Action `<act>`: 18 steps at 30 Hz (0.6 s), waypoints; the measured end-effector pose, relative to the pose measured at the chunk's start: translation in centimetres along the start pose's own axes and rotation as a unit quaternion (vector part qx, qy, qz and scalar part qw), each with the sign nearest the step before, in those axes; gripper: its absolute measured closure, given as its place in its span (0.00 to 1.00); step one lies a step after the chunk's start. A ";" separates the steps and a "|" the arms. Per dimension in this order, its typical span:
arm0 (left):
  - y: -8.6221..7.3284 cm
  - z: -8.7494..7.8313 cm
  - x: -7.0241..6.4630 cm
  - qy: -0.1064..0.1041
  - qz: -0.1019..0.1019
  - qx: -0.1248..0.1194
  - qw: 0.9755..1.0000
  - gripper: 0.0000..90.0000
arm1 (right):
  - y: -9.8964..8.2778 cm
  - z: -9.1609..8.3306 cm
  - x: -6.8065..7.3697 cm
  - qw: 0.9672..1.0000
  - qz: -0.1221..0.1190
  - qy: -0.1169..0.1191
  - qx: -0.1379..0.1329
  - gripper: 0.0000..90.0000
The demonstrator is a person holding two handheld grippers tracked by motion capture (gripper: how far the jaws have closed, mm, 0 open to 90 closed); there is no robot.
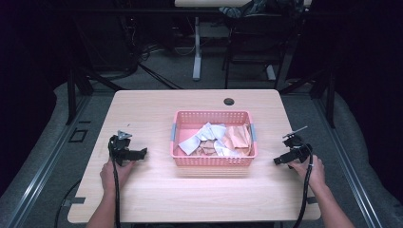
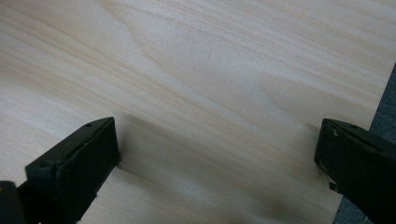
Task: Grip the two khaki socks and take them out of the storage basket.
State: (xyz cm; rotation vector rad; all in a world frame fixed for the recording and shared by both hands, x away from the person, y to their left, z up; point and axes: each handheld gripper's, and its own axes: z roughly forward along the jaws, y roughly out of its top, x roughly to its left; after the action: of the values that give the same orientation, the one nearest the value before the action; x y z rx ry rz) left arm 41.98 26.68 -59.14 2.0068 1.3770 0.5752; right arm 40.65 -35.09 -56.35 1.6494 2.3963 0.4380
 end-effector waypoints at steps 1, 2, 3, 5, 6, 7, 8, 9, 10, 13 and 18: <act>0.0 0.0 0.0 0.000 0.000 0.000 1.000 0.01 | 0.0 0.0 0.0 1.000 0.001 0.003 -0.004 0.00; 0.0 0.0 0.0 0.000 0.000 0.000 1.000 0.01 | 0.0 0.0 -0.1 1.000 -0.006 0.000 0.000 0.00; 0.0 0.0 0.0 0.000 0.000 0.000 1.000 0.01 | 0.0 0.0 0.0 1.000 0.000 0.000 -0.003 0.00; 0.0 0.0 0.0 0.000 0.000 0.000 1.000 0.01 | 0.0 0.0 0.0 1.000 0.002 0.003 -0.004 0.00; 0.0 0.0 0.0 0.000 0.000 0.000 1.000 0.01 | 0.2 0.0 0.0 1.000 -0.001 -0.001 0.000 0.00; 0.0 0.0 0.0 0.000 0.000 0.000 1.000 0.01 | 0.2 0.0 0.0 1.000 -0.001 -0.001 0.005 0.00; 0.0 0.0 0.0 0.000 0.000 0.000 1.000 0.01 | 0.2 0.0 0.0 1.000 0.000 -0.002 0.005 0.00; 0.0 0.0 0.0 0.000 0.000 0.000 1.000 0.01 | 0.2 0.0 0.0 1.000 0.000 -0.002 0.005 0.00; 0.0 0.0 0.0 0.000 0.000 0.000 1.000 0.01 | 0.4 0.1 0.0 1.000 -0.002 -0.001 0.008 0.00; 0.0 0.0 0.0 0.000 0.000 0.000 1.000 0.01 | 0.5 0.1 0.0 1.000 -0.006 0.001 0.013 0.00; 0.0 0.0 0.0 0.000 0.000 0.000 1.000 0.01 | 0.7 0.0 -0.1 0.999 -0.018 0.003 0.027 0.00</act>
State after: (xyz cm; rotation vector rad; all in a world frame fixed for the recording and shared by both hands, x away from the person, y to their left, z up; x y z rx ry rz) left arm 41.98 26.69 -59.14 2.0066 1.3768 0.5750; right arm 41.30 -34.92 -56.14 1.6269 2.4595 0.3762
